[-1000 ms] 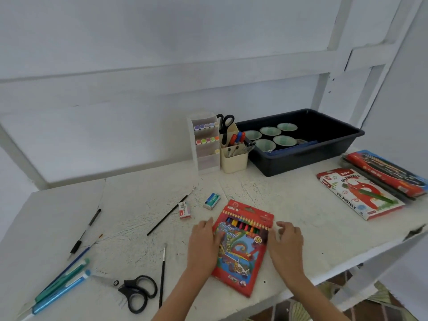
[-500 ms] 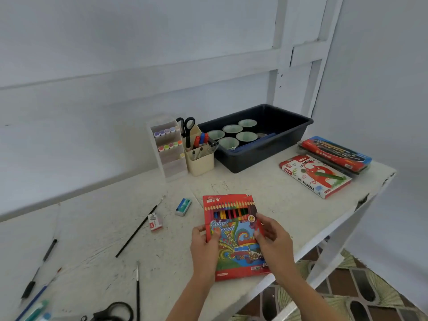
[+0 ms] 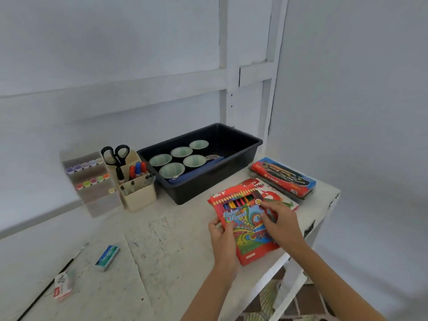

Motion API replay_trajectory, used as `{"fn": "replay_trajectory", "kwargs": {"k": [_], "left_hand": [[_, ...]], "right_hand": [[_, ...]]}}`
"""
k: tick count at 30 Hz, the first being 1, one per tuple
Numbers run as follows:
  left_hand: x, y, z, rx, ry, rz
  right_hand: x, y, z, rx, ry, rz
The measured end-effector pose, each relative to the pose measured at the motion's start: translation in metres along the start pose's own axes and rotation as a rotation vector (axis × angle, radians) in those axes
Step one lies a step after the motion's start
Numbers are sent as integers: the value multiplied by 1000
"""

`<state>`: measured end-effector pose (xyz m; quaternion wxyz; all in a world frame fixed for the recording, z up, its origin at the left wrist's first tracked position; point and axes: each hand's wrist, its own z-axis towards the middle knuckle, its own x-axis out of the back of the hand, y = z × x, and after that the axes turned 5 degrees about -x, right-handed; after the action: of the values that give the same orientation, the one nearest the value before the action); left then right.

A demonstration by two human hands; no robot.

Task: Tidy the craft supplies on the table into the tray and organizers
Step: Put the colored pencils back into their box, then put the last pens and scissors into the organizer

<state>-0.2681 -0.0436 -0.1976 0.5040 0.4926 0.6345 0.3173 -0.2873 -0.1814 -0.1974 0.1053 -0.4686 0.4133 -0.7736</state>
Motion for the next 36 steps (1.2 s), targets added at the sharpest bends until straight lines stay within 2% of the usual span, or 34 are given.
{"fn": "replay_trajectory", "kwargs": {"k": [3,7,11,15,22,26,30,36], "left_hand": [[-37,-14,19,22,50,8],[-67,-46,46,2,171,87],[-89,-60,64,-73,335,234],[-108,-53,71,-114,423,381],[-109,-55,77,-188,401,437],[-102,-48,73,-217,325,522],[-84,-35,61,-306,340,623],[-17,-7,37,-410,492,563]], "right_hand": [[7,26,33,-34,-121,-75],[11,48,56,33,-241,-187],[12,60,67,153,-208,-256],[8,70,69,268,-187,-281],[5,80,86,329,-254,-315],[6,72,86,404,-171,-384],[-3,49,79,474,-95,-254],[-53,-12,48,528,-338,-5]]}}
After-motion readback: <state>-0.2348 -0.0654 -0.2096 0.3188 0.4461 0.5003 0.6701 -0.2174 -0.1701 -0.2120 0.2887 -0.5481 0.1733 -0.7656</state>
